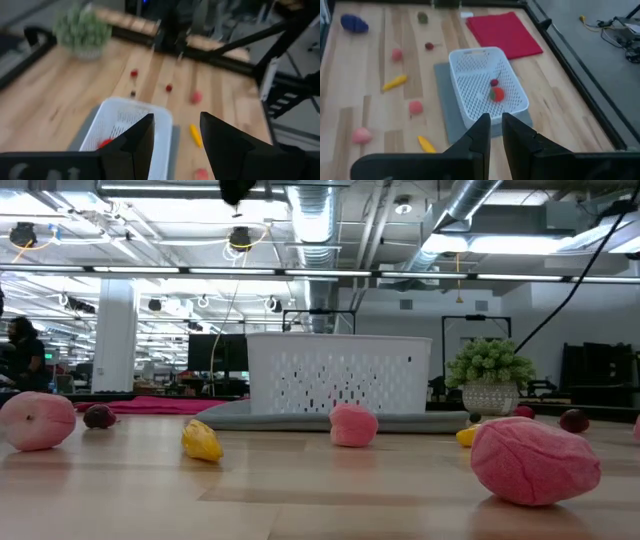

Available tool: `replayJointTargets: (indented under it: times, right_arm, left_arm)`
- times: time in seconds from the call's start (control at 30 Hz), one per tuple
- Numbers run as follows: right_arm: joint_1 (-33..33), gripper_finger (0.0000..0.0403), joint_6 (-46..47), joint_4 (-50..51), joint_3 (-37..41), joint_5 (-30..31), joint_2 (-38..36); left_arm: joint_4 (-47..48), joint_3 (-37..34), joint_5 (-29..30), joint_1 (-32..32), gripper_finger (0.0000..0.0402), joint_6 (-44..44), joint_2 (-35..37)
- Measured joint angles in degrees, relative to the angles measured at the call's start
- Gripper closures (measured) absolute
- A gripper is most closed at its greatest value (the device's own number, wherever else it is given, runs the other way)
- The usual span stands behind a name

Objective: Pick and placing Produce into tupperware
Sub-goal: Put the top right cherry into the white basket

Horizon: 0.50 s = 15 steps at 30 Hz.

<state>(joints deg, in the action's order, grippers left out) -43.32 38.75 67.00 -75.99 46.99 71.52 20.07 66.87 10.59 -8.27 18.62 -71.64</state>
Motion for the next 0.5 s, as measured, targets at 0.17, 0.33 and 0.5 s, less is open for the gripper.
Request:
replayJointTargets:
  times: [0.17,0.33,0.5]
  right_arm:
    - [2.55,0.0333,-2.56,-0.04,1.87,-0.25,-2.99]
    - [6.89,0.0333,-5.67,0.07,3.70,-4.88,-4.99]
    - [13.29,0.0333,-10.16,-0.14,5.11,-11.39,-6.28]
  left_arm:
    - [-0.20,-2.99,6.17,-8.67,0.0251,-2.96,5.50]
    - [-3.09,-9.19,15.87,-16.60,0.0251,-2.68,9.88]
    - [-9.77,-16.76,20.65,-22.83,0.0251,-2.63,12.95]
